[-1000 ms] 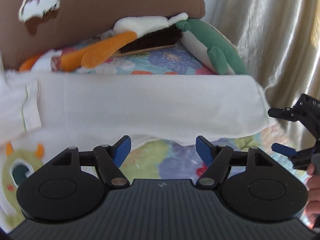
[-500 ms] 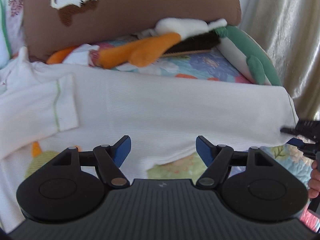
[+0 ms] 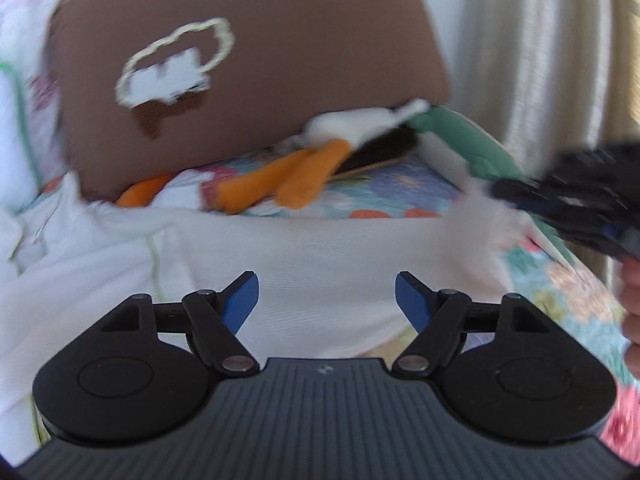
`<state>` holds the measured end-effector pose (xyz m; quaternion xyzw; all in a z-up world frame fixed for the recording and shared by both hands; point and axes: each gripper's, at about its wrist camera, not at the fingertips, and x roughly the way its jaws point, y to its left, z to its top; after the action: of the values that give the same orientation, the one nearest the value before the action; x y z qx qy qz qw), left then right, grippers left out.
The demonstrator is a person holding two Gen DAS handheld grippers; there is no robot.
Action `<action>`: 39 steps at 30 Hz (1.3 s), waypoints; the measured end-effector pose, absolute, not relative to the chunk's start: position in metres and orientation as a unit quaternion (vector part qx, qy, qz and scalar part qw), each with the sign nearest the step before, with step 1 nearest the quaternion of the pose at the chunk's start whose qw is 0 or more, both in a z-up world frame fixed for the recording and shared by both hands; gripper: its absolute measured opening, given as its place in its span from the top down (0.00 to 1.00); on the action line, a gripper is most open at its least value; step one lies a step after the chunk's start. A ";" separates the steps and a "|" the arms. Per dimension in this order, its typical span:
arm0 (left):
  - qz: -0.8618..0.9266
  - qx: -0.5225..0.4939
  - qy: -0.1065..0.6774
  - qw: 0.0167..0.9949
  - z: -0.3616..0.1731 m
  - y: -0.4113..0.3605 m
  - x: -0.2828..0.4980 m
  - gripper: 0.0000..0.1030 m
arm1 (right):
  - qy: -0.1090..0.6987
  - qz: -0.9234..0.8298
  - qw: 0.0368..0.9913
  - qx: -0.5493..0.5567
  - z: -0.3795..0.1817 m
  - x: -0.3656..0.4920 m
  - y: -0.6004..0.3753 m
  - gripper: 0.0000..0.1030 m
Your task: Fold clothes
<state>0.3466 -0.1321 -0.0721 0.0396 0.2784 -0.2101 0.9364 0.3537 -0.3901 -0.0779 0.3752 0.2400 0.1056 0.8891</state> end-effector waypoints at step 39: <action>-0.011 -0.031 0.181 0.983 -0.029 -0.016 0.357 0.94 | 0.379 0.146 0.874 0.266 -0.093 0.369 -0.328 0.59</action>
<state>0.3574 -0.0162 -0.0294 -0.0314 0.1812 -0.0110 0.9829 0.3691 -0.3277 -0.0927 0.2656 0.3787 0.1459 0.8745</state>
